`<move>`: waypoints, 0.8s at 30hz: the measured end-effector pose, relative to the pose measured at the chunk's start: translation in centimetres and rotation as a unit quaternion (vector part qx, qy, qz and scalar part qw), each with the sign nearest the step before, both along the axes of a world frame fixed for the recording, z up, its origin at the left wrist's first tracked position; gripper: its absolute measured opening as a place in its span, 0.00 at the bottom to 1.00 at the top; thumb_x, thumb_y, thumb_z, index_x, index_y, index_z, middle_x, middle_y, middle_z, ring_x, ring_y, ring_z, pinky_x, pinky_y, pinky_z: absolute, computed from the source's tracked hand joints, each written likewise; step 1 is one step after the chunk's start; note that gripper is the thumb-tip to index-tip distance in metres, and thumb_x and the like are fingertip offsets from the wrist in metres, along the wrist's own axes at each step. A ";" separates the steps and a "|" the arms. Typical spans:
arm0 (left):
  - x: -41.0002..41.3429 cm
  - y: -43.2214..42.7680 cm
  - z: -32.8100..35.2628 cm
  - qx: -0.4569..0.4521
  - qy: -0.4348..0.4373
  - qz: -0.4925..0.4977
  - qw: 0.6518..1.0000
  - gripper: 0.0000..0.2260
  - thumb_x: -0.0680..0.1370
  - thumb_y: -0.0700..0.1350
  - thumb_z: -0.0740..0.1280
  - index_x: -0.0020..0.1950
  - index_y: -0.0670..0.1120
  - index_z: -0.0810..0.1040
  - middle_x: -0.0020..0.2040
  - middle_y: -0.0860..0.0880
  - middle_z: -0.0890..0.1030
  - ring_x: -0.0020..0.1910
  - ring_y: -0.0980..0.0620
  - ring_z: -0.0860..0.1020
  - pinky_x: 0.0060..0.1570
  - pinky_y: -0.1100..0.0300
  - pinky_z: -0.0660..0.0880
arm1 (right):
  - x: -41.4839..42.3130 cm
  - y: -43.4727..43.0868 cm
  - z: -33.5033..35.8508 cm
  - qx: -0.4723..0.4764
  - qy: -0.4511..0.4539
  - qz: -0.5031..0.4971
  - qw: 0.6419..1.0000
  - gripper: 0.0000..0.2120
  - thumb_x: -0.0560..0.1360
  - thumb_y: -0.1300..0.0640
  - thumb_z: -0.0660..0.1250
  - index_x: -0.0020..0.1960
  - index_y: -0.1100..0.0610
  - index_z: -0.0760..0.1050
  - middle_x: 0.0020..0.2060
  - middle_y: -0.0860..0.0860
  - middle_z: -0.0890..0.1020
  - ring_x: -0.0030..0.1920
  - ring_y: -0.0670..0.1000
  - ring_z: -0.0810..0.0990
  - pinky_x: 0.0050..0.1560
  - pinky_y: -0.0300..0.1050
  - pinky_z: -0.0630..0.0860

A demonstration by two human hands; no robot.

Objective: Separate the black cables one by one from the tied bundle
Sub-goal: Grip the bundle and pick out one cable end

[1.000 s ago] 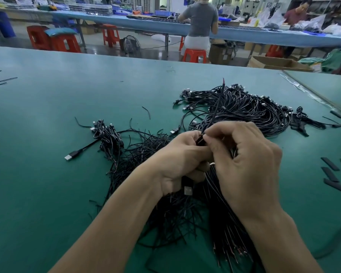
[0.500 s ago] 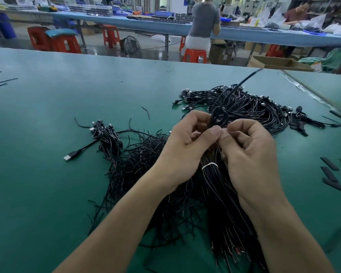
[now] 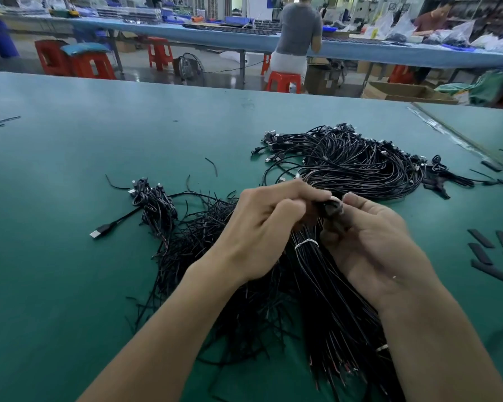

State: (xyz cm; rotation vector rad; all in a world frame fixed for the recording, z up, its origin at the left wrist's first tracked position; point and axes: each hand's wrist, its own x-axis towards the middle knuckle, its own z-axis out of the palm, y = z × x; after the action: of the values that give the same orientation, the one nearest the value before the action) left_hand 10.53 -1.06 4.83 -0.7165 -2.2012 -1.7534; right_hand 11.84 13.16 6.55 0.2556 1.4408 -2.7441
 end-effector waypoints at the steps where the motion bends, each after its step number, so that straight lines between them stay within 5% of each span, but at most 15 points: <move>1: 0.0 0.1 0.1 0.001 -0.012 0.011 1.000 0.14 0.78 0.53 0.60 0.48 0.49 0.84 0.42 0.48 0.84 0.41 0.43 0.81 0.43 0.46 0.80 | 0.0 -0.1 -0.1 0.015 0.004 -0.009 1.000 0.10 0.76 0.70 0.65 0.44 0.56 0.69 0.32 0.53 0.78 0.28 0.46 0.75 0.27 0.36 0.72; 4: -0.1 0.2 0.2 -0.001 -0.006 0.044 0.999 0.06 0.74 0.51 0.74 0.42 0.52 0.79 0.38 0.55 0.82 0.37 0.56 0.79 0.35 0.60 0.75 | 0.0 -0.4 -0.7 0.065 0.028 -0.014 0.997 0.12 0.77 0.69 0.65 0.43 0.54 0.68 0.30 0.50 0.75 0.29 0.45 0.71 0.29 0.36 0.70; 9: -0.7 -0.9 0.0 0.038 -0.033 0.028 0.998 0.25 0.71 0.37 0.78 0.57 0.59 0.70 0.45 0.54 0.84 0.35 0.59 0.75 0.34 0.68 0.70 | 0.2 -0.4 -1.2 0.137 0.065 -0.024 0.988 0.13 0.78 0.68 0.66 0.42 0.54 0.68 0.27 0.46 0.72 0.27 0.42 0.68 0.30 0.36 0.69; 14: -0.7 -0.6 -0.4 -0.068 0.087 0.075 0.991 0.16 0.71 0.38 0.77 0.53 0.54 0.81 0.40 0.63 0.79 0.36 0.63 0.73 0.39 0.73 0.67 | -0.1 -0.5 -1.4 0.086 0.018 0.004 0.996 0.15 0.76 0.71 0.65 0.40 0.53 0.66 0.30 0.49 0.69 0.27 0.44 0.66 0.27 0.36 0.66; 18: -0.5 -0.4 -0.6 -0.085 0.176 0.084 0.977 0.11 0.69 0.30 0.74 0.44 0.46 0.86 0.45 0.50 0.77 0.41 0.62 0.72 0.40 0.73 0.65 | -0.3 -0.2 -1.3 0.046 -0.009 0.001 0.999 0.14 0.75 0.70 0.65 0.40 0.54 0.67 0.30 0.50 0.70 0.27 0.44 0.67 0.27 0.37 0.67; 24: 0.1 0.7 -0.7 -0.027 -0.006 -0.011 1.000 0.07 0.71 0.43 0.66 0.37 0.51 0.82 0.38 0.57 0.79 0.35 0.60 0.76 0.36 0.63 0.74 | -0.4 0.2 -1.1 0.082 0.066 -0.042 0.994 0.14 0.78 0.67 0.65 0.40 0.52 0.67 0.27 0.48 0.69 0.28 0.46 0.67 0.30 0.37 0.69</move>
State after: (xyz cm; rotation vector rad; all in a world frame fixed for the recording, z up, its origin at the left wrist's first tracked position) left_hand 10.60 -0.39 4.11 -0.7472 -2.2641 -1.7194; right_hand 11.47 13.35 5.45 0.1451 1.7307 -2.7576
